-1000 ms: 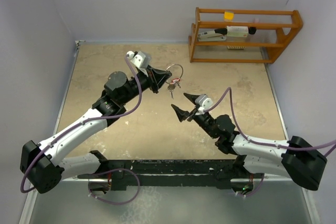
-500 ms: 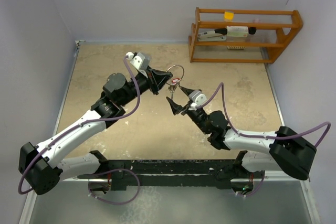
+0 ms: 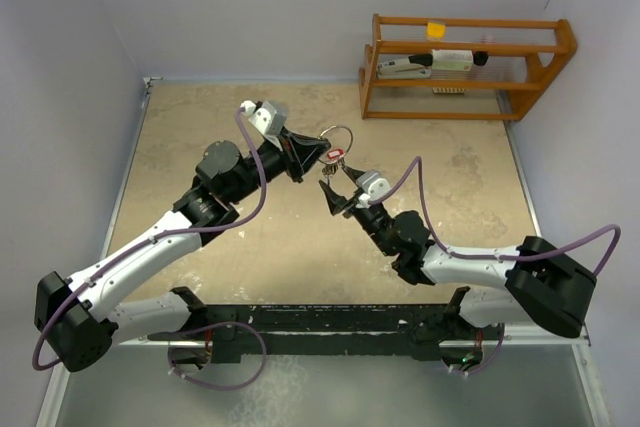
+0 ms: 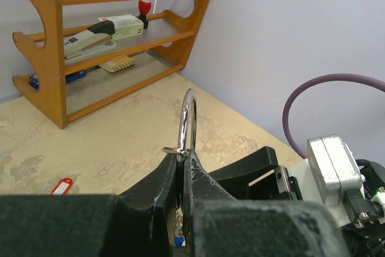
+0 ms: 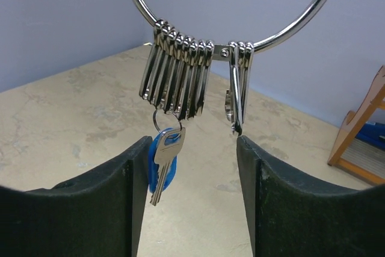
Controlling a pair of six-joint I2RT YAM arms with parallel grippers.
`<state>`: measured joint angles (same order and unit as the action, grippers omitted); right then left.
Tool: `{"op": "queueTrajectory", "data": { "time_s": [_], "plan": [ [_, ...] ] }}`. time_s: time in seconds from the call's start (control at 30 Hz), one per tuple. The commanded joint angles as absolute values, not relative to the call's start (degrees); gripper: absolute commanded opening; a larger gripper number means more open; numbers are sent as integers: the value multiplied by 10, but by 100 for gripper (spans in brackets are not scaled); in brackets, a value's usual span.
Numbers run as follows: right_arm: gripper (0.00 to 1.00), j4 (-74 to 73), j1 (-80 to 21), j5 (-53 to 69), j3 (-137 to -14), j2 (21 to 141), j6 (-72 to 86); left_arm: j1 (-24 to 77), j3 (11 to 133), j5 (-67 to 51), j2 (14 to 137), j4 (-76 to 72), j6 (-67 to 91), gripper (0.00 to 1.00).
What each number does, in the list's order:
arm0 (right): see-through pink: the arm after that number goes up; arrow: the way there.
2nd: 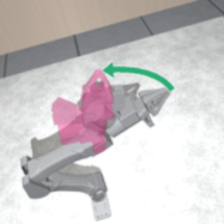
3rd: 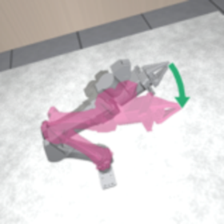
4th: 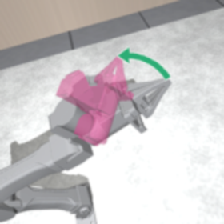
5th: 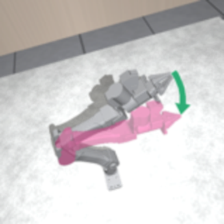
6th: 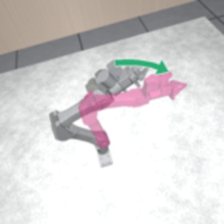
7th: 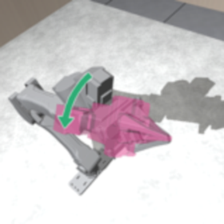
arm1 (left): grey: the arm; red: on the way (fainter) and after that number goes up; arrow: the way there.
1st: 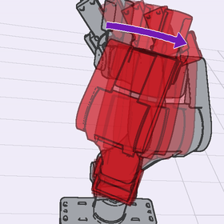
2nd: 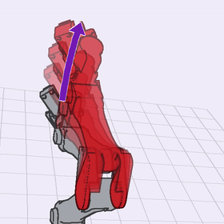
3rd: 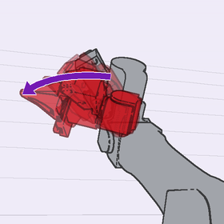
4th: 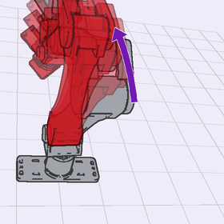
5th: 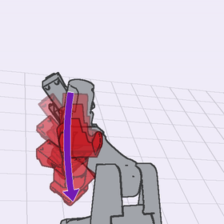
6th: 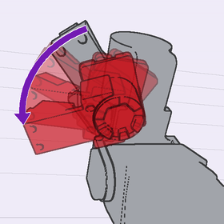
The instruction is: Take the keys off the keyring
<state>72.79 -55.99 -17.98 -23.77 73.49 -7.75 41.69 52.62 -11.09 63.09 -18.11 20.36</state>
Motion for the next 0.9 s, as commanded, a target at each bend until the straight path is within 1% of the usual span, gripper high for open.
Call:
{"op": "queueTrajectory", "data": {
  "time_s": [0.0,0.07,0.13,0.2,0.27,0.3,0.37,0.47,0.67,0.77,0.8,0.87],
  "plan": [
    [55,763,-563,-206,-260,732,-87,421,548,-107,615,-219,203,0],
    [43,757,-563,-209,-262,734,-86,421,547,-105,612,-218,202,0],
    [26,750,-563,-212,-265,734,-84,422,546,-100,610,-217,200,0],
    [12,742,-563,-213,-265,729,-80,423,544,-92,608,-215,196,0],
    [2,726,-563,-210,-265,720,-77,423,541,-76,607,-213,193,0],
    [0,712,-564,-207,-267,713,-75,423,540,-66,606,-212,191,0],
    [0,645,-564,-202,-275,693,-66,423,536,-44,604,-210,187,0],
    [0,501,-565,-200,-301,649,-45,423,533,0,603,-195,171,0],
    [0,225,-575,-204,-363,529,-9,424,536,100,626,-145,139,11],
    [0,91,-577,-204,-425,509,2,423,535,119,646,-139,139,14],
    [0,56,-577,-206,-446,509,3,423,533,113,652,-142,141,16],
    [0,5,-579,-211,-481,511,4,423,528,92,661,-154,144,28]
  ]
}}
